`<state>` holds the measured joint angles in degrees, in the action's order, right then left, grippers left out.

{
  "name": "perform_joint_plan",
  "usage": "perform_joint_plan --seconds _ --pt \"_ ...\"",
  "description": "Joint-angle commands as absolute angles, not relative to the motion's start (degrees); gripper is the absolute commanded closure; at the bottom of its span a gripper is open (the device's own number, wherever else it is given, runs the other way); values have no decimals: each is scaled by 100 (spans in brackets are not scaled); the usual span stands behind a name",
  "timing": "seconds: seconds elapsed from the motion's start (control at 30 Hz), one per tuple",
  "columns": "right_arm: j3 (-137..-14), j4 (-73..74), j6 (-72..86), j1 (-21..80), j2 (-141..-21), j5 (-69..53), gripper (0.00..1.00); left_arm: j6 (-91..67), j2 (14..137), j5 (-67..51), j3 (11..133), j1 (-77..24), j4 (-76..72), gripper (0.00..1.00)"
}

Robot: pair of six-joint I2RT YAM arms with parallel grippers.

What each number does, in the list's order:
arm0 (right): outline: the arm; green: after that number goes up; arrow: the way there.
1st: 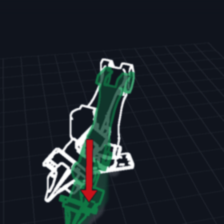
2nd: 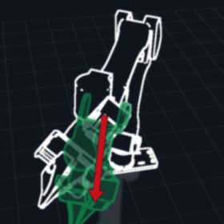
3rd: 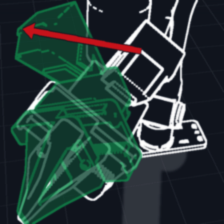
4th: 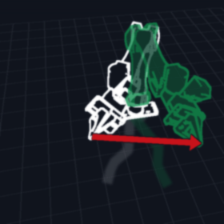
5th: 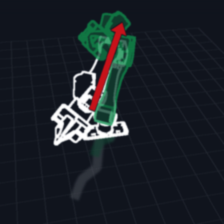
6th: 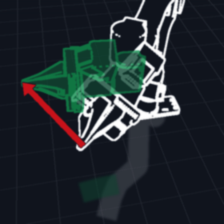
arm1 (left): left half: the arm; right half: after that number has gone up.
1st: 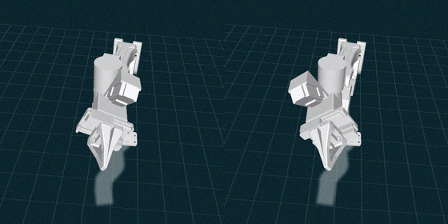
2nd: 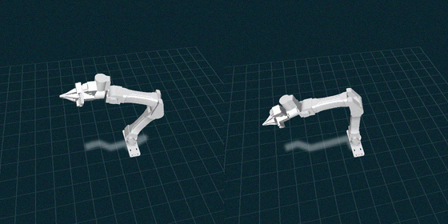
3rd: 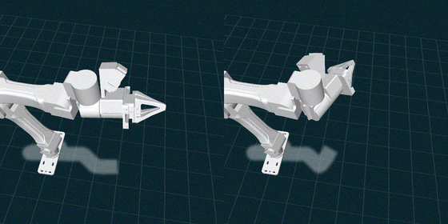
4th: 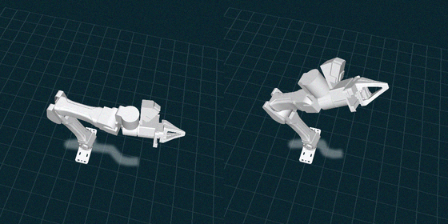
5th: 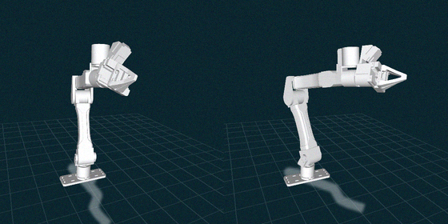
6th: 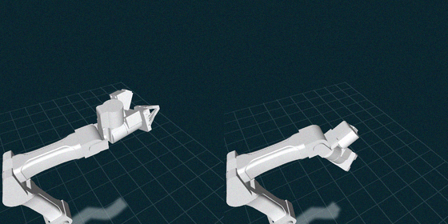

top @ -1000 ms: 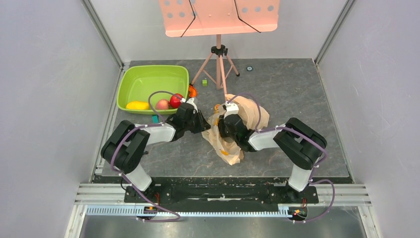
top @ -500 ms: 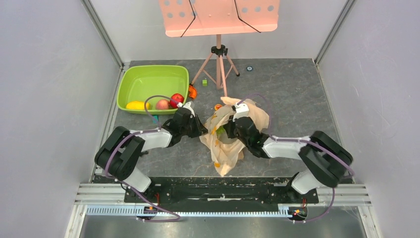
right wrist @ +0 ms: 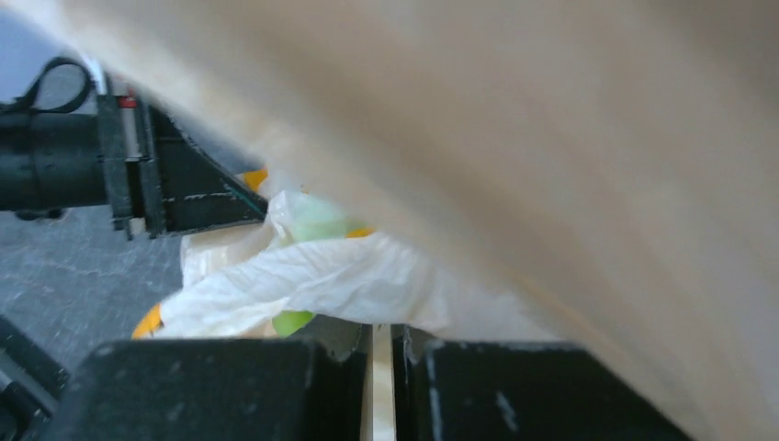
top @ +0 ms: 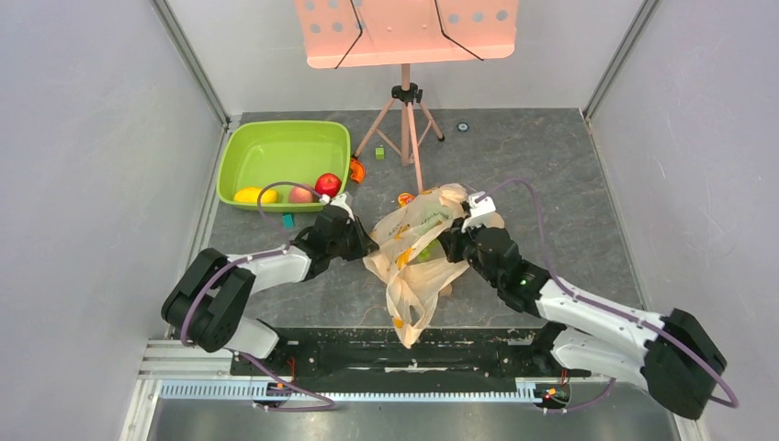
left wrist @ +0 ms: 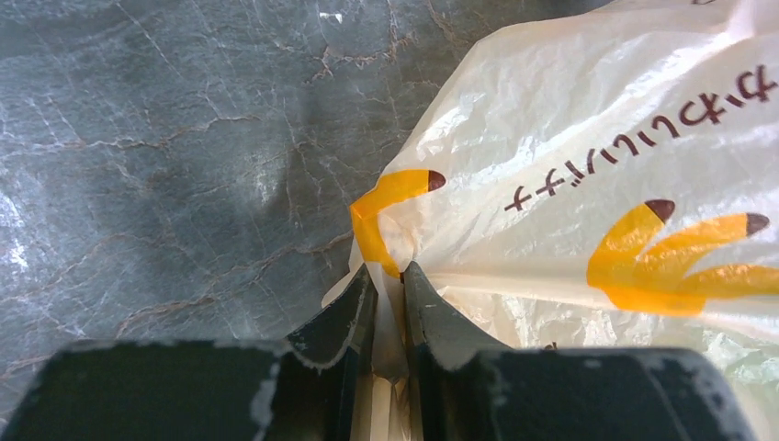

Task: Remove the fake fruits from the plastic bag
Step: Take out the fake fruit from the plastic bag.

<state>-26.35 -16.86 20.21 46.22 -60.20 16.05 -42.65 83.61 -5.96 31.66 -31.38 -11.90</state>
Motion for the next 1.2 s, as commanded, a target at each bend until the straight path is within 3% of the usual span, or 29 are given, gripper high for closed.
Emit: perform_joint_plan --seconds 0.0,0.37,0.57,0.8,1.17 --pt "-2651 -1034 1604 4597 -5232 1187 100 -4314 8146 -343 3096 -3165 -1114 79" --pt "-2870 1229 1152 4597 -4178 -347 100 -4452 7677 -121 3155 -3164 -980 82" --pt "-2513 757 1197 4597 -3918 -1243 100 -4478 7421 -445 3280 -3177 -1014 84" --pt "-2408 -590 1440 4605 -4440 -2009 100 -4450 7163 -666 3289 -3305 -1129 86" --pt "-2549 -1344 1424 4605 -4580 -3427 100 -4098 7454 -184 3660 -3305 -697 83"
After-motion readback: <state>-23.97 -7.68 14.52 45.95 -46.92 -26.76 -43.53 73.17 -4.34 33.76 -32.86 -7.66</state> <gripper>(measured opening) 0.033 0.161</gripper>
